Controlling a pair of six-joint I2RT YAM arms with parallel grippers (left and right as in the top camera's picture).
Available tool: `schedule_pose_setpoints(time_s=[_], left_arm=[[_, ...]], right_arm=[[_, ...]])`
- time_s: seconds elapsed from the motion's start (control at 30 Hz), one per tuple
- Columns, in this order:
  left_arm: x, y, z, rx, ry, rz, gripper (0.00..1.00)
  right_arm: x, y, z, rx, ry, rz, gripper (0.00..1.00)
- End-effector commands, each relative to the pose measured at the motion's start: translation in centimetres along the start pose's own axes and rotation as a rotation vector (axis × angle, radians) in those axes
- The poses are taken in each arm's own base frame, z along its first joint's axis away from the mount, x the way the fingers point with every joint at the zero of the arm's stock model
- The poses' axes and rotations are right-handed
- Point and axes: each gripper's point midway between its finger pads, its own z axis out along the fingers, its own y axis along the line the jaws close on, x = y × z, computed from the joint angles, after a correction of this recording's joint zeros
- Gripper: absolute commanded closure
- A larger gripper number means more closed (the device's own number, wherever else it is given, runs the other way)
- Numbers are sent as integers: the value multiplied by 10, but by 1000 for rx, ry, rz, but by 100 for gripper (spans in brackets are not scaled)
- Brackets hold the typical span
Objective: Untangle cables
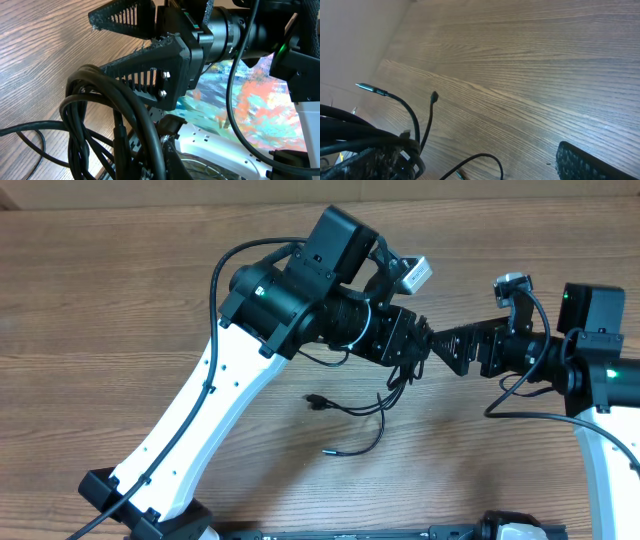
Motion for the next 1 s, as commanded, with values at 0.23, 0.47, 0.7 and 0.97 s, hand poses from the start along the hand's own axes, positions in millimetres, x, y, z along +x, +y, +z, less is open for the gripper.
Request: schedule_pose_setpoints(time_s=[0.23,0.47,0.7,0.97], left_arm=[[4,-18,-8,55,1,50,96],[3,9,-9,-93,-11,176,96],[24,15,-10,-105,78,378,96],[26,11,-9,-79,86,379,96]], right_arm=[[-12,-4,1,9,-41,3,0],[23,22,-2,-142,65,-209,7],[49,64,-15,-382,66,-400,20],[52,67,-17,-397,68,-399,35]])
